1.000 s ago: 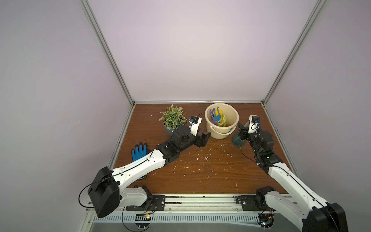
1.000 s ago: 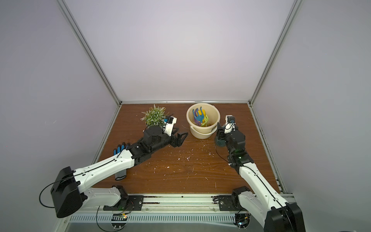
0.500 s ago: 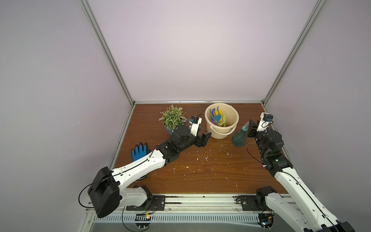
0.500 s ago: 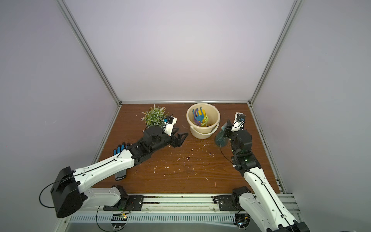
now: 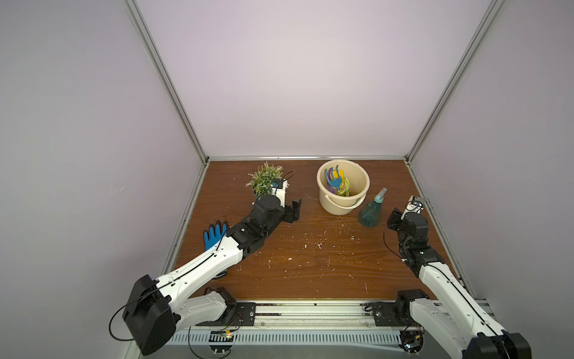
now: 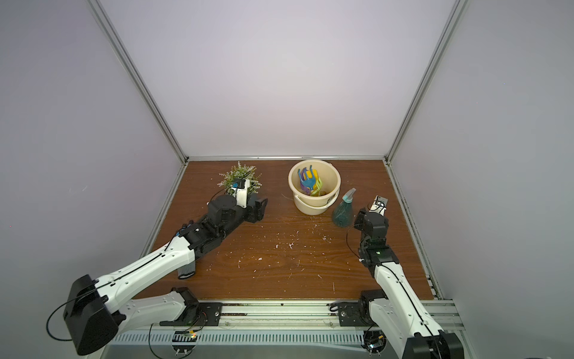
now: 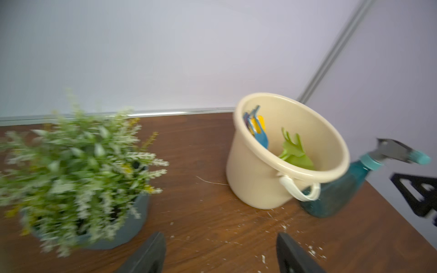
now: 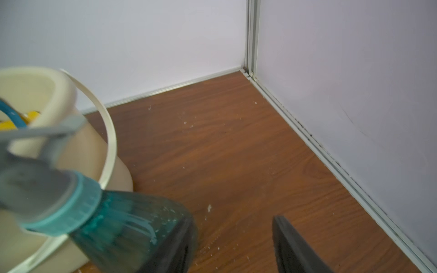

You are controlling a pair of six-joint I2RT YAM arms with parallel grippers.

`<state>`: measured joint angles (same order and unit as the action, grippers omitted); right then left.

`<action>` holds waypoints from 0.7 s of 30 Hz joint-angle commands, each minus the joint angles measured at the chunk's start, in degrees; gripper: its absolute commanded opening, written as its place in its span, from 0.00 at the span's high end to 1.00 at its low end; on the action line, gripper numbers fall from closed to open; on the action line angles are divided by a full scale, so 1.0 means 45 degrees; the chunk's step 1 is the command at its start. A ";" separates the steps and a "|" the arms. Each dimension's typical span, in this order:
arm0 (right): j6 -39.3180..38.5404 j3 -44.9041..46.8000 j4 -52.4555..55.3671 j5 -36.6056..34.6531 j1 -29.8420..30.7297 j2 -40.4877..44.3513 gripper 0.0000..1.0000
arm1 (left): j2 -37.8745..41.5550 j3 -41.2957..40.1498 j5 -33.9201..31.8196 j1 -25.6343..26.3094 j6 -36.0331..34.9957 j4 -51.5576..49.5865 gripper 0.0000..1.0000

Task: Organize the gardening tools
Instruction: Reset both arms

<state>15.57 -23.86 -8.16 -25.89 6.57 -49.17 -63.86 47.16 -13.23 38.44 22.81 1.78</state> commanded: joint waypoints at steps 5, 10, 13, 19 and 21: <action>0.0153 0.0359 -0.1547 -0.0681 -0.0115 -0.0985 0.36 | 0.2158 -0.1121 -0.3516 -0.1433 0.0514 -0.2122 0.21; -0.0207 0.0397 -0.2626 -0.0496 -0.0110 -0.1713 0.34 | 0.3224 -0.1693 -0.4992 -0.1843 0.0606 -0.2983 0.19; -0.0475 0.0361 -0.3553 -0.0469 -0.0095 -0.2206 0.32 | 0.3134 -0.1835 -0.5222 -0.2598 0.1146 -0.3900 0.19; -0.1070 0.0526 -0.5784 -0.0392 -0.0112 -0.3533 0.30 | 0.2239 -0.2402 -0.4719 -0.4744 0.1595 -0.3855 0.17; -0.1444 0.0907 -0.7009 -0.0399 -0.0102 -0.3877 0.30 | 0.1927 -0.2724 -0.4809 -0.5160 0.1207 -0.3149 0.17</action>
<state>12.16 -21.37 -29.28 -27.09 6.24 -65.58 -53.93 36.23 -33.78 17.63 28.47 -13.76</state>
